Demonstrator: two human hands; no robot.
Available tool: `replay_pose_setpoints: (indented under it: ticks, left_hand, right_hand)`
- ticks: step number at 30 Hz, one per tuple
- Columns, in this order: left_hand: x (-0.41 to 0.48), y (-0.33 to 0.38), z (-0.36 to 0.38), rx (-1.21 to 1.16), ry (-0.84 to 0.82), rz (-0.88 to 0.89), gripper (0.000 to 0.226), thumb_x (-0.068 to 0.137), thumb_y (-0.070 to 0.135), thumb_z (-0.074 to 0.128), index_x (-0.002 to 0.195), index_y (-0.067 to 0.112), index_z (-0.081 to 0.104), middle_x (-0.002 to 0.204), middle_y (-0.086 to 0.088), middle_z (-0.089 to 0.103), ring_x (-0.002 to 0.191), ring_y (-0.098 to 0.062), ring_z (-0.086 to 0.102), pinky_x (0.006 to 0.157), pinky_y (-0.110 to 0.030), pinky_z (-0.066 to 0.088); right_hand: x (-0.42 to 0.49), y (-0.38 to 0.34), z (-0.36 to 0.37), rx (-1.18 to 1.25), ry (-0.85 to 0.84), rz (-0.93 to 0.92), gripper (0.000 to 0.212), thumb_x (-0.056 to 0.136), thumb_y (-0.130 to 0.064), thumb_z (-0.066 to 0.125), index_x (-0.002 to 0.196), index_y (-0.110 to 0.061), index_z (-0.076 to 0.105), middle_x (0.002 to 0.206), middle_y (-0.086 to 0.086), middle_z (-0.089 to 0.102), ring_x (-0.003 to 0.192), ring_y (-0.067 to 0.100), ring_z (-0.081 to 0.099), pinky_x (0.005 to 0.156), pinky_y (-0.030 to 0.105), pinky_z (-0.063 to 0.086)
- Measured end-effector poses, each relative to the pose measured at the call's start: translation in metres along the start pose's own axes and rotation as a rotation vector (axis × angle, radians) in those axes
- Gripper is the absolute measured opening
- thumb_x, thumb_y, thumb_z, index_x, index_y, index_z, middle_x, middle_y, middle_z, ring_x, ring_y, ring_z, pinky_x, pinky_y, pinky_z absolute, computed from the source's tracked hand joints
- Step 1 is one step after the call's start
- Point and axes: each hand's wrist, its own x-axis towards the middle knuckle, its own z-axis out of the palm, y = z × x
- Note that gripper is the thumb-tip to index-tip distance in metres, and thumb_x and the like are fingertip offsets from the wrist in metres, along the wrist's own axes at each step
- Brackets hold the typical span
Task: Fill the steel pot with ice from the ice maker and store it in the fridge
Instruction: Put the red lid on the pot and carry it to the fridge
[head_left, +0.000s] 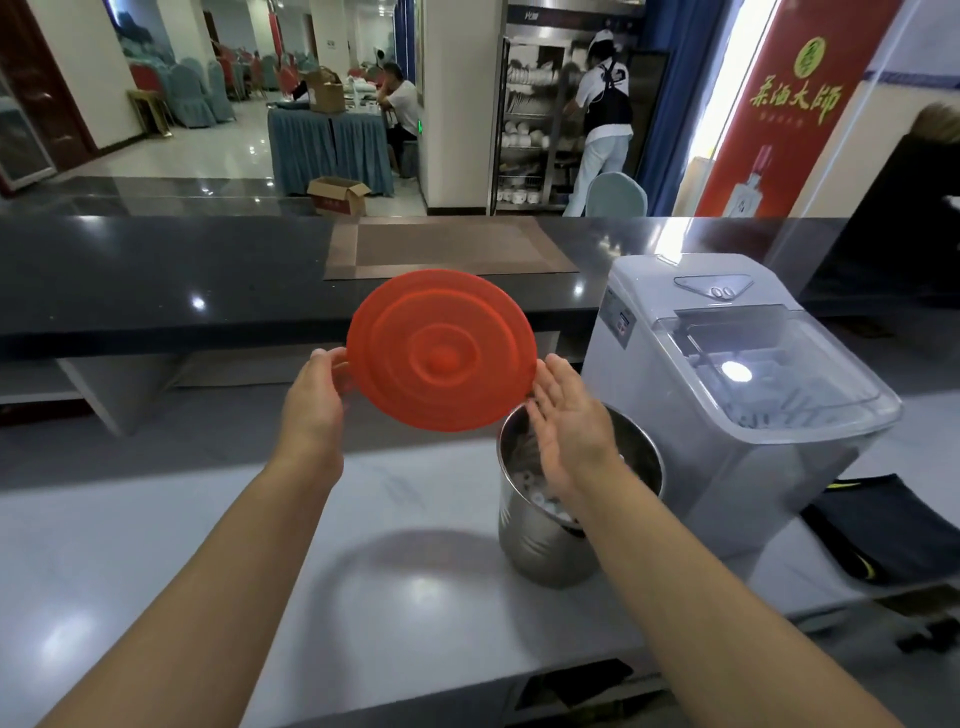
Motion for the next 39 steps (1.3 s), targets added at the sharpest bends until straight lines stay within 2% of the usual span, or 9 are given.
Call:
replay_pose_setpoints:
  ticks: [4, 9, 15, 18, 22, 25, 31, 35, 39]
  left_hand:
    - [-0.01, 0.006, 0.022, -0.118, -0.041, 0.021, 0.035, 0.101, 0.032, 0.029, 0.091, 0.02, 0.062, 0.086, 0.004, 0.065, 0.089, -0.011, 0.059, 0.079, -0.024, 0.044]
    - [-0.016, 0.005, 0.049, -0.217, -0.133, 0.025, 0.038, 0.101, 0.032, 0.03, 0.083, 0.018, 0.06, 0.085, 0.001, 0.062, 0.087, -0.012, 0.059, 0.084, -0.024, 0.046]
    - [-0.022, -0.022, 0.067, -0.159, -0.276, -0.059, 0.025, 0.1, 0.029, 0.038, 0.091, 0.02, 0.059, 0.089, 0.001, 0.062, 0.09, -0.013, 0.058, 0.088, -0.029, 0.044]
    - [-0.027, -0.035, 0.073, -0.095, -0.33, -0.093, 0.015, 0.095, 0.017, 0.044, 0.095, 0.021, 0.059, 0.097, 0.0, 0.064, 0.095, -0.013, 0.06, 0.089, -0.029, 0.043]
    - [-0.037, -0.041, 0.083, -0.079, -0.377, -0.135, 0.027, 0.085, -0.002, 0.043, 0.1, 0.013, 0.059, 0.092, -0.004, 0.065, 0.085, -0.014, 0.061, 0.082, -0.026, 0.048]
    - [-0.042, -0.047, 0.087, -0.043, -0.383, -0.156, 0.035, 0.081, -0.008, 0.039, 0.106, 0.007, 0.058, 0.089, -0.004, 0.065, 0.078, -0.014, 0.06, 0.071, -0.024, 0.048]
    - [-0.05, -0.056, 0.089, -0.046, -0.35, -0.186, 0.023, 0.094, 0.003, 0.039, 0.104, 0.01, 0.058, 0.086, -0.003, 0.064, 0.073, -0.013, 0.058, 0.068, -0.023, 0.048]
    - [-0.052, -0.06, 0.09, -0.045, -0.343, -0.181, 0.016, 0.096, 0.008, 0.044, 0.103, 0.012, 0.058, 0.082, 0.0, 0.062, 0.067, -0.011, 0.056, 0.064, -0.022, 0.049]
    - [-0.053, -0.063, 0.088, -0.032, -0.34, -0.179, 0.016, 0.094, 0.006, 0.05, 0.108, 0.01, 0.057, 0.088, -0.004, 0.063, 0.072, -0.014, 0.057, 0.071, -0.027, 0.05]
  right_hand:
    - [-0.003, -0.014, -0.024, 0.123, 0.085, -0.054, 0.043, 0.103, -0.028, 0.033, 0.138, -0.004, 0.041, 0.13, 0.01, 0.056, 0.127, 0.023, 0.049, 0.108, 0.031, 0.035]
    - [-0.008, -0.028, -0.051, 0.22, 0.194, -0.146, 0.032, 0.101, -0.028, 0.038, 0.114, -0.006, 0.058, 0.108, 0.009, 0.065, 0.113, 0.02, 0.058, 0.102, 0.028, 0.042]
    - [-0.024, -0.021, -0.073, 0.189, 0.31, -0.187, 0.023, 0.102, -0.022, 0.036, 0.104, -0.008, 0.055, 0.096, 0.007, 0.063, 0.089, 0.011, 0.062, 0.062, 0.011, 0.052]
    - [-0.029, -0.013, -0.083, 0.129, 0.352, -0.243, 0.02, 0.102, -0.016, 0.036, 0.099, -0.01, 0.054, 0.092, 0.005, 0.062, 0.082, 0.007, 0.063, 0.061, 0.01, 0.051]
    - [-0.036, -0.004, -0.092, 0.04, 0.425, -0.278, 0.022, 0.102, -0.017, 0.036, 0.094, -0.015, 0.056, 0.089, 0.001, 0.063, 0.069, -0.003, 0.065, 0.059, 0.01, 0.049]
    - [-0.041, 0.001, -0.098, 0.02, 0.457, -0.278, 0.021, 0.102, -0.018, 0.035, 0.095, -0.016, 0.054, 0.091, -0.001, 0.061, 0.073, -0.003, 0.063, 0.059, 0.007, 0.047]
    - [-0.042, 0.017, -0.108, 0.023, 0.538, -0.259, 0.019, 0.102, -0.019, 0.038, 0.097, -0.02, 0.056, 0.102, 0.0, 0.063, 0.094, 0.006, 0.06, 0.072, 0.011, 0.047]
    - [-0.042, 0.015, -0.109, 0.093, 0.585, -0.281, 0.019, 0.102, -0.012, 0.036, 0.094, -0.014, 0.053, 0.09, 0.001, 0.061, 0.082, 0.005, 0.059, 0.065, 0.007, 0.048]
    - [-0.042, 0.013, -0.111, 0.103, 0.629, -0.275, 0.017, 0.1, -0.01, 0.039, 0.089, -0.014, 0.051, 0.081, 0.002, 0.058, 0.073, 0.007, 0.056, 0.058, 0.008, 0.048]
